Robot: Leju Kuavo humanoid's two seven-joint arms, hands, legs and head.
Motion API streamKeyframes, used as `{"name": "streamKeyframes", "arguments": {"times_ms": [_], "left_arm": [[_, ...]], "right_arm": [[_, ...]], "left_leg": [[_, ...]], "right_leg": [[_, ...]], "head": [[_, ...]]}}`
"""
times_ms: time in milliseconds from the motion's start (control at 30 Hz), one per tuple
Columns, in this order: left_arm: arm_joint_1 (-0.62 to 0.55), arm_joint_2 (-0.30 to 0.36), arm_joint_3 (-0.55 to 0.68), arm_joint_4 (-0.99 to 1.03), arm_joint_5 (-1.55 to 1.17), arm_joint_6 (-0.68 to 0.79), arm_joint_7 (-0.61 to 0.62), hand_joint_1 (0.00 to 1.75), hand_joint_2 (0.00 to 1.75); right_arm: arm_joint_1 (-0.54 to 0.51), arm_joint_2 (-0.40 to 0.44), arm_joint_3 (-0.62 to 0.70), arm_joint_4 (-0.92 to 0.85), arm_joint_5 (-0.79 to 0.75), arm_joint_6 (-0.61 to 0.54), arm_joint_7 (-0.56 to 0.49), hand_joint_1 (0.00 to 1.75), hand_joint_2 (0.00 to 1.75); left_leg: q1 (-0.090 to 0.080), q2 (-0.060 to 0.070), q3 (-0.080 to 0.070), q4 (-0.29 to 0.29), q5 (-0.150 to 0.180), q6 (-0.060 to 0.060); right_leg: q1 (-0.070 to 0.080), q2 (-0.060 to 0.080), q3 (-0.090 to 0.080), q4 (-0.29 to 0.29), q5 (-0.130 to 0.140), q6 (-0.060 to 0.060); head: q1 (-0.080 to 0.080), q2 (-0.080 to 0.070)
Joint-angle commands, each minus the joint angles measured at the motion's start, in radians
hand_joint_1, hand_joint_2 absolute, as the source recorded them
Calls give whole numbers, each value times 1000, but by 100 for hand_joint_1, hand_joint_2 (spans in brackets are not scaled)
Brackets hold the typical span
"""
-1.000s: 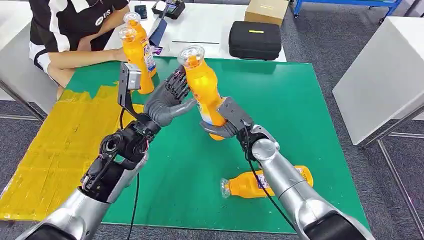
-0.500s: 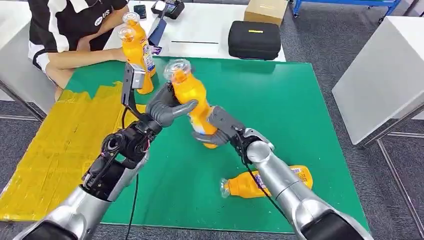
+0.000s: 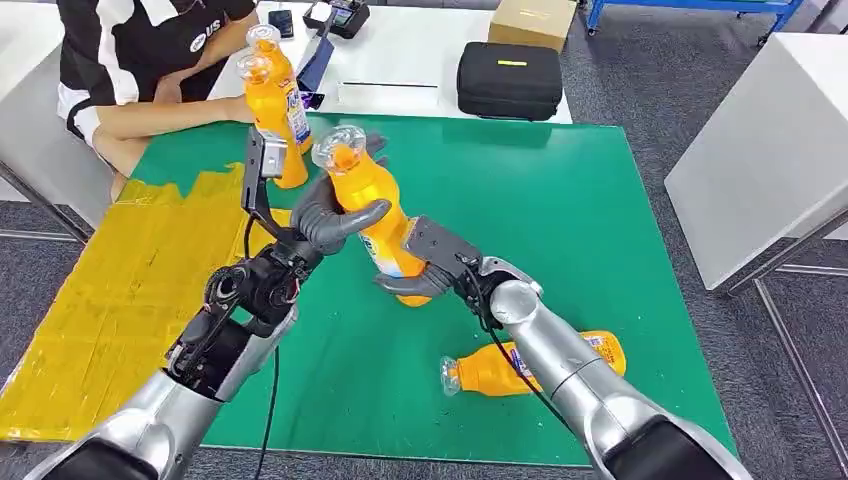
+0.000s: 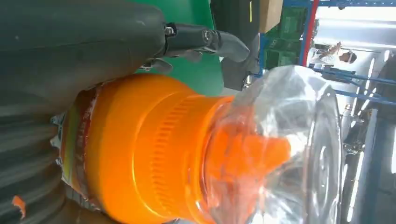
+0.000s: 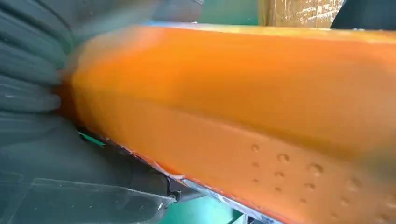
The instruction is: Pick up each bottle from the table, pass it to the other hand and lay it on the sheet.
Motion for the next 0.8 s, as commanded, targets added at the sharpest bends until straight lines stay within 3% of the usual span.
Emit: {"name": "streamKeyframes", "arguments": {"times_ms": [33,167,200,233,767,800], "left_arm": [[-47,-5,-40,70,6,-3,7,0,175],[-40,0,-37,61,2,2,5,7,175],[-37,0,-34,53,2,8,5,141,175],[-35,1,-33,50,2,11,5,175,175],[-1,19,-13,-3,-11,31,-12,175,175],[0,20,-6,-10,-18,36,-15,175,175]], "right_arm": [[-22,16,133,-29,18,5,8,175,175],[-19,13,130,-18,-1,-22,16,175,175],[-18,9,125,-18,-9,-29,15,175,175],[-19,7,124,-18,-10,-33,16,175,175],[-6,-22,110,-82,-12,-94,23,175,175],[-1,-28,98,-102,-15,-102,29,175,175]], "left_leg": [[0,1,7,2,-5,0],[0,1,5,0,-3,0],[1,1,6,1,-4,0],[0,0,5,1,-3,0],[0,1,3,0,-2,0],[0,1,10,2,-6,0]], "right_leg": [[1,3,6,2,-4,-7],[1,2,4,0,-2,-5],[1,2,5,1,-3,-6],[1,2,4,1,-2,-5],[1,2,3,0,-1,-4],[1,3,9,2,-5,-9]], "head": [[0,0],[0,0],[0,0],[0,0],[0,0],[0,0]]}}
